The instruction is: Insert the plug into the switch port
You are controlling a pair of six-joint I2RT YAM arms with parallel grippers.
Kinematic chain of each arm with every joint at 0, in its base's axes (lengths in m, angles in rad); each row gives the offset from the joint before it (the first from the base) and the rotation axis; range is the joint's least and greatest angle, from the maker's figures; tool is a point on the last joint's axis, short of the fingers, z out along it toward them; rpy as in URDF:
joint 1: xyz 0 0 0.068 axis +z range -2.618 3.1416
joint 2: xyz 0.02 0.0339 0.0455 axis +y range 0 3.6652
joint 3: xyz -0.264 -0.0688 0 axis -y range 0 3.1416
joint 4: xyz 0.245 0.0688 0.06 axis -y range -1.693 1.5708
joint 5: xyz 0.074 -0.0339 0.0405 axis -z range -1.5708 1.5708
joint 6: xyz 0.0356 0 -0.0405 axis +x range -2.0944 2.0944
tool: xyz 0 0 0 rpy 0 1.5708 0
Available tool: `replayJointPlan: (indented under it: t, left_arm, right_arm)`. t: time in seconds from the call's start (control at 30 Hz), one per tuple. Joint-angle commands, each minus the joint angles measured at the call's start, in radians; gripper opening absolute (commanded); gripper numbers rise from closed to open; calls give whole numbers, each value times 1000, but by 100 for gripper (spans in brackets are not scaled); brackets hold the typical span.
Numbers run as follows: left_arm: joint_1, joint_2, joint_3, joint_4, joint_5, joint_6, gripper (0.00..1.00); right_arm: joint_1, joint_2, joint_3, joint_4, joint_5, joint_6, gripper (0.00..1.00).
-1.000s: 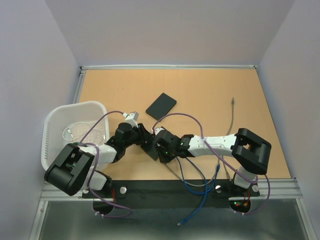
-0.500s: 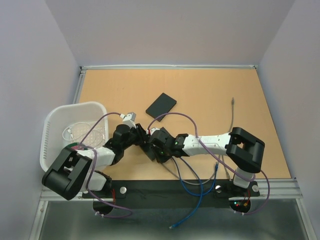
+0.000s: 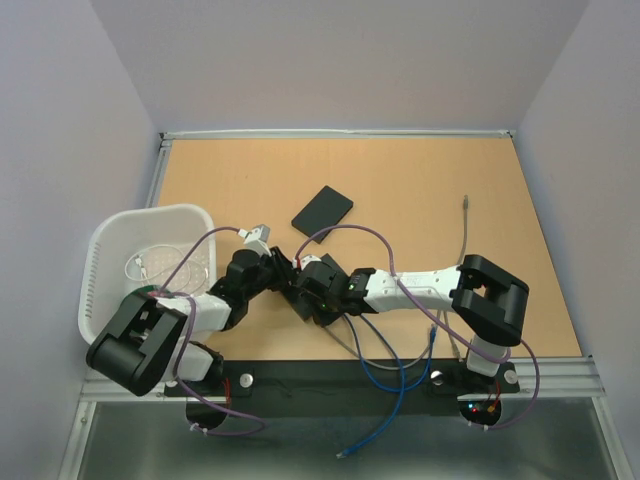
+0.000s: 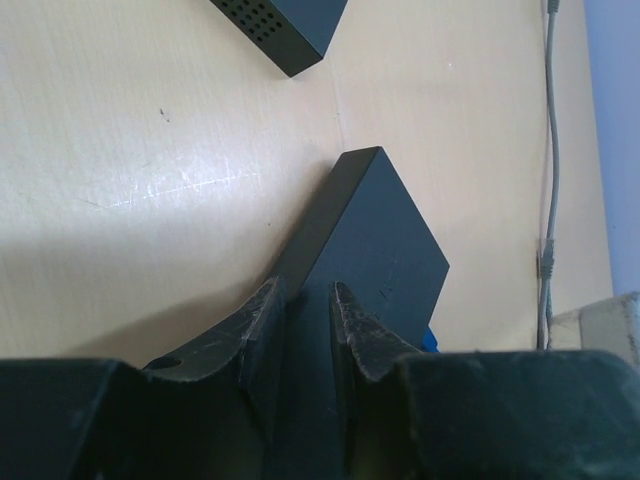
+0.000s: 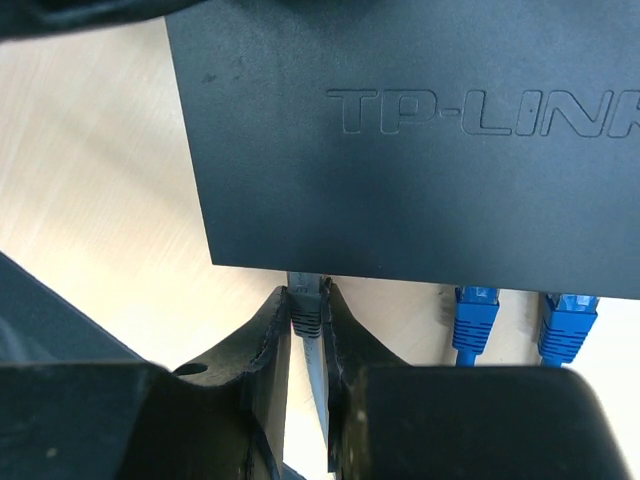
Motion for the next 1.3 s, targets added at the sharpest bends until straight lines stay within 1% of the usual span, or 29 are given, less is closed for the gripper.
replayJointPlan:
  t: [0.0,0.13,0.27,0.47,0.63,0.73,0.93,1.13,1.27]
  left_arm:
    - [-11,79,-23,-66,142,-40,34]
    - [-17,135,-3,-80,154,-47,34]
    - [-31,149,1,-86,154,-56,33]
    - [-47,139,-2,-92,145,-64,33]
    - [-54,164,9,-94,154,-63,32]
    - [-62,182,20,-94,164,-58,31]
    - [-68,184,18,-94,170,-60,30]
    - [-83,199,23,-92,179,-63,29]
    - [-91,205,23,-92,180,-66,29]
  right_arm:
    - [-17,-46,65,116,183,9,0]
    - [-19,-75,61,117,232,9,0]
    - [-19,-90,58,119,292,10,0]
    - [-32,-55,90,117,324,29,0]
    - [-36,-33,114,133,359,35,0]
    - [-36,-58,88,197,391,27,0]
    - [-36,-101,6,402,450,6,0]
    - [-39,-92,11,476,528,9,0]
    - [-42,-69,30,582,548,-19,1]
